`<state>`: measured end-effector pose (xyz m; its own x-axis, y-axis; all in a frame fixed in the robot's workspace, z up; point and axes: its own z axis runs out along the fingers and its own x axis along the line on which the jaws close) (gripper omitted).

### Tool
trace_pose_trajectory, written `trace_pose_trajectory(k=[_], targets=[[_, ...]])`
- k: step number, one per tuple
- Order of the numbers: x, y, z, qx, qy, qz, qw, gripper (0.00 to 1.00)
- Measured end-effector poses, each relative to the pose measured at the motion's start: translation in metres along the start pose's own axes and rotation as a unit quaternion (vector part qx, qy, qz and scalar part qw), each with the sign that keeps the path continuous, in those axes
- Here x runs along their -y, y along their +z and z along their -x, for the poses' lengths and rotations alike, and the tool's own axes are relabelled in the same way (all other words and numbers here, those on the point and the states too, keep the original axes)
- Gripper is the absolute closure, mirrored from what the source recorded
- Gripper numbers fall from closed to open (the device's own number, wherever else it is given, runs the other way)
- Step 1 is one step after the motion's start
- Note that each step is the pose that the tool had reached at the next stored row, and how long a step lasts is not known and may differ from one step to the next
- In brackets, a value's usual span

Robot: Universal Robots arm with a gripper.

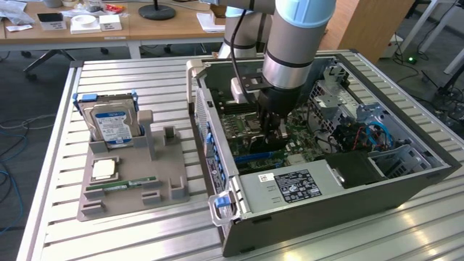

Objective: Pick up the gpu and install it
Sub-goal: 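Insert the gpu into the slot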

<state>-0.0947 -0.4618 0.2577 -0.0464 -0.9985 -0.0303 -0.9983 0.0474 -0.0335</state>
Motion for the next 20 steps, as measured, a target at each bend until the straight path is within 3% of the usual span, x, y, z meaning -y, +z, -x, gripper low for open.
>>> trace_pose_trajectory(k=[20], targets=[[-0.0039,0.0009,0.0022,0.0,0.0,-0.0006,1.0,0.73]])
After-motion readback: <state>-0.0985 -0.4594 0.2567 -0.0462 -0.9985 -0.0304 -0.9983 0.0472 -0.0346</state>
